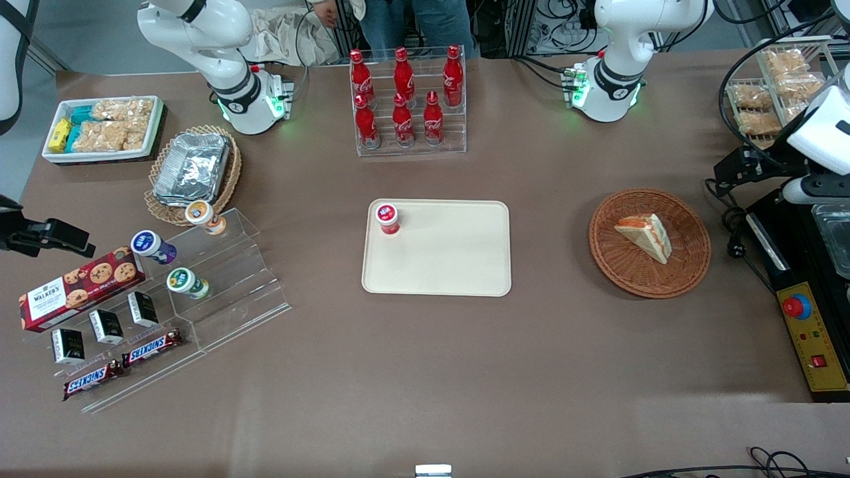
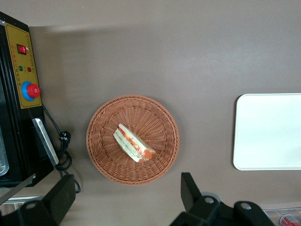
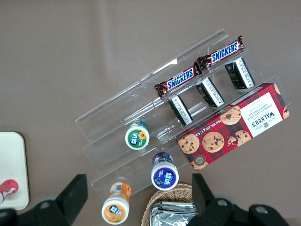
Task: Place sandwich from basket to tray
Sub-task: 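Move the left gripper over the wicker basket above the sandwich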
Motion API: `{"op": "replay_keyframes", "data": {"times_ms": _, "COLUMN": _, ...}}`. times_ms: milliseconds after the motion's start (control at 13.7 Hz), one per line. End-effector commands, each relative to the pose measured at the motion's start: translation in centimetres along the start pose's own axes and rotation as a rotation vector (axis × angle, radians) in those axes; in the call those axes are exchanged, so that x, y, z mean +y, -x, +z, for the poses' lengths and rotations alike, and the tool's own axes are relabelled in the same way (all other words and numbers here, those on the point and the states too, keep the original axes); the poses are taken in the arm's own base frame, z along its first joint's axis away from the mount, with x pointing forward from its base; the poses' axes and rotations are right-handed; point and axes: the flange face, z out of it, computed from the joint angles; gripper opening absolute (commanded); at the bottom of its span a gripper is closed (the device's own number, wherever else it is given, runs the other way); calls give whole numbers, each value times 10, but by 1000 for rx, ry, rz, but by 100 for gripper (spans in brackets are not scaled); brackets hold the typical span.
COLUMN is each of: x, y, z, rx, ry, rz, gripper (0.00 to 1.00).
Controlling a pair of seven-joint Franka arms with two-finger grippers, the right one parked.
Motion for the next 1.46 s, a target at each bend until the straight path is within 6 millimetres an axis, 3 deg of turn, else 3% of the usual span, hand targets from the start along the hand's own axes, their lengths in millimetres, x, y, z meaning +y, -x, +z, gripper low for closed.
{"op": "replay_keyframes", "data": {"times_ms": 0, "x": -2, "y": 3, "z": -4, "rx": -7, "ry": 2, "rz": 1, "gripper": 100}}
{"op": "replay_keyframes", "data": {"times_ms": 293, "x": -7, "y": 6, "z": -4, "rx": -12, "ry": -11, "rz": -58, "gripper": 100}}
{"op": "replay_keyframes", "data": {"times_ms": 439, "x": -11, "y": 6, "z": -9, "rx": 4, "ry": -9, "rz": -212, "gripper": 100}}
{"op": "replay_keyframes", "data": {"times_ms": 585, "x": -35, "y": 7, "z": -6, "rx": -3, "ry": -11, "rz": -427, "gripper": 100}}
{"op": "replay_keyframes", "data": {"times_ms": 732, "x": -42, "y": 9, "z": -2, "rx": -16, "ry": -17, "rz": -547, "gripper": 100}}
{"op": "replay_keyframes", "data": {"times_ms": 878, "x": -69, "y": 13, "z": 2, "rx": -35, "ry": -20, "rz": -713, "gripper": 100}}
{"op": "replay_keyframes", "data": {"times_ms": 1024, "x": -76, "y": 18, "z": 7, "rx": -68, "ry": -32, "rz": -859, "gripper": 100}}
{"op": "replay_keyframes", "data": {"times_ms": 1244, "x": -71, "y": 20, "z": 17, "rx": -127, "ry": -54, "rz": -877, "gripper": 100}}
{"op": "replay_keyframes", "data": {"times_ms": 1390, "x": -70, "y": 20, "z": 41, "rx": -165, "ry": -60, "rz": -902, "gripper": 100}}
